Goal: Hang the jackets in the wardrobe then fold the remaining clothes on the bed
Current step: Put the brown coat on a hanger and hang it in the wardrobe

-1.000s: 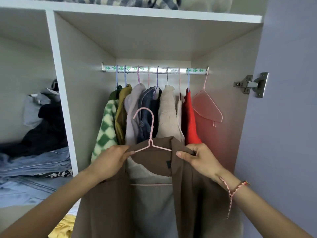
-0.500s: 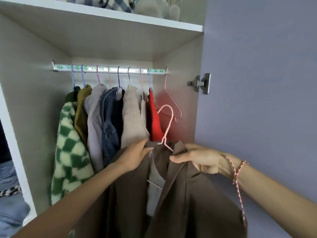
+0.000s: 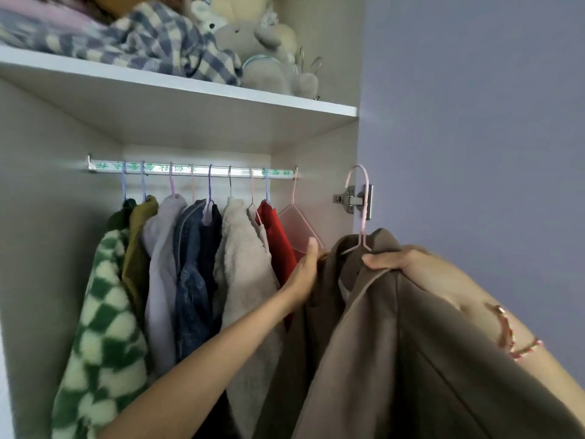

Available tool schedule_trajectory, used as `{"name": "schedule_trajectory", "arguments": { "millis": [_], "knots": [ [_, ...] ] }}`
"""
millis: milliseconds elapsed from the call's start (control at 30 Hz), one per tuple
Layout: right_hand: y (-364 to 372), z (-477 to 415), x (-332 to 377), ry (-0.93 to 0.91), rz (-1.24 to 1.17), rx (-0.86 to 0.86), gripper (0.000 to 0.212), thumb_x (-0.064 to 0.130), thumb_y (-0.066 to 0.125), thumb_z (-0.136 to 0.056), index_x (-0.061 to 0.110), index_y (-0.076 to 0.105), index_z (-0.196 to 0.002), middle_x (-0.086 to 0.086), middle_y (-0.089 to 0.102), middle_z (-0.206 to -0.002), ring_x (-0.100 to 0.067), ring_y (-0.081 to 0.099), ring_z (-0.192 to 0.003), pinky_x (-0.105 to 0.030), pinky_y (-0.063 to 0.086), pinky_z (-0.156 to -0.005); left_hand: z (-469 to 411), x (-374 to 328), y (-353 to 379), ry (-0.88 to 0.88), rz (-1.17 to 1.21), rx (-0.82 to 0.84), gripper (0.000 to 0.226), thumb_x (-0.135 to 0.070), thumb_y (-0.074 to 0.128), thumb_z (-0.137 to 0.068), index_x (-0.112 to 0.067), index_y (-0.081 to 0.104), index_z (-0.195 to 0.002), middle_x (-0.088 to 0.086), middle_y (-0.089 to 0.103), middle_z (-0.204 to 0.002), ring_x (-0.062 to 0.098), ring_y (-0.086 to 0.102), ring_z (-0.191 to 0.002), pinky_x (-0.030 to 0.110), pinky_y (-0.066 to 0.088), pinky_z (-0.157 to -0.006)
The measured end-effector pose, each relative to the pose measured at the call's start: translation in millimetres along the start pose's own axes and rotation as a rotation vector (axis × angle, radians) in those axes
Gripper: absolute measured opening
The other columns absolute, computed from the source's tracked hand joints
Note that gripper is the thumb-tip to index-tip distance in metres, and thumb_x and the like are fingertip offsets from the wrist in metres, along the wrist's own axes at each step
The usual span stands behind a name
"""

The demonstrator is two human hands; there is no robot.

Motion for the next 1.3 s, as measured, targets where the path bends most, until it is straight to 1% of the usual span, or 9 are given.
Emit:
{"name": "schedule_trajectory", "arguments": {
  "millis": [167,300,467,601,701,834,968,1068,1301],
  "knots": [
    [25,-16,-22,-0.024,0.063,0.035,0.005,0.004,0.066,-0.08,0.005,0.07,-0.082,-0.006,0.071,-0.076,-0.019,0.067,-0.074,-0.026,0.051,-0.077,-46,67,-19,-0.418,0.032,-0.069,0.059,-0.038,0.036,-0.099,-0.001,0.029,-0.144,0.014,0.036,-0.147,0.026,0.032,-0.137,0.035,0.022,-0.115],
    [39,-45,-34,-0.061,0.094,-0.022,0.008,0.004,0.064,-0.081,-0.002,0.069,-0.084,-0.009,0.066,-0.078,-0.02,0.061,-0.074,-0.025,0.048,-0.068,-51,76,-33,-0.531,-0.001,-0.451,0.074,-0.022,0.048,-0.096,-0.004,-0.002,-0.148,0.017,0.012,-0.155,0.028,0.019,-0.141,0.028,0.016,-0.112],
    [71,-112,-32,-0.118,0.013,-0.155,0.013,0.0,0.063,-0.077,0.003,0.059,-0.065,-0.006,0.051,-0.064,-0.017,0.045,-0.057,-0.018,0.035,-0.043,-40,109,-62,-0.606,-0.603,-0.416,0.068,-0.027,0.048,-0.093,-0.009,0.012,-0.147,0.012,0.007,-0.154,0.035,0.022,-0.135,0.034,0.02,-0.11],
    [113,-188,-13,-0.267,-0.021,-0.255,0.036,-0.003,0.056,-0.076,0.017,0.042,-0.049,0.003,0.038,-0.05,-0.016,0.037,-0.055,-0.026,0.027,-0.048,-20,139,-69,-0.371,-1.033,-0.361,0.048,-0.015,0.05,-0.092,-0.007,0.039,-0.138,0.017,0.007,-0.155,0.037,0.033,-0.131,0.045,0.029,-0.107],
    [138,-240,8,-0.414,0.04,-0.237,0.019,0.0,0.054,-0.079,0.011,0.054,-0.064,-0.005,0.05,-0.062,-0.021,0.048,-0.067,-0.021,0.031,-0.058,-18,163,-71,-0.214,-1.25,-0.197,0.042,-0.006,0.038,-0.087,0.007,0.054,-0.123,0.016,0.031,-0.145,0.045,0.04,-0.126,0.047,0.036,-0.106],
    [160,-309,23,-0.404,0.123,-0.227,0.019,0.004,0.053,-0.082,-0.001,0.064,-0.096,-0.023,0.065,-0.097,-0.036,0.059,-0.096,-0.029,0.044,-0.077,-48,175,-88,-0.427,-0.88,-0.206,0.049,-0.025,0.03,-0.074,-0.003,0.073,-0.08,0.01,0.069,-0.087,0.023,0.055,-0.086,0.026,0.037,-0.082],
    [170,-355,19,-0.317,0.218,-0.206,0.026,0.005,0.054,-0.082,-0.005,0.064,-0.104,-0.024,0.064,-0.109,-0.037,0.057,-0.106,-0.03,0.044,-0.085,-100,150,-113,-0.517,-0.174,-0.432,0.018,-0.011,0.04,-0.095,-0.013,0.057,-0.103,0.019,0.061,-0.115,0.033,0.058,-0.108,0.036,0.046,-0.091],
    [181,-374,15,-0.281,0.223,-0.174,0.027,0.004,0.054,-0.083,-0.004,0.065,-0.106,-0.022,0.065,-0.11,-0.036,0.058,-0.107,-0.028,0.044,-0.084,-135,129,-109,-0.398,-0.093,-0.412,0.037,-0.026,0.039,-0.1,-0.016,0.044,-0.135,0.003,0.048,-0.135,0.021,0.043,-0.127,0.026,0.032,-0.104],
    [194,-393,-11,-0.163,0.187,-0.115,0.021,0.0,0.05,-0.083,-0.005,0.063,-0.098,-0.017,0.06,-0.096,-0.032,0.059,-0.099,-0.02,0.034,-0.068,-160,134,-101,-0.414,-0.05,-0.404,0.042,-0.036,0.031,-0.101,-0.014,0.053,-0.129,0.006,0.056,-0.131,0.021,0.05,-0.122,0.022,0.037,-0.096]
  ]
}}
Point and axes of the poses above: each hand's wrist, its own z-axis away from the middle knuckle, its own y-axis out of the palm, x = y × z, the point moved 1 cm from there along -z, towards the middle knuckle
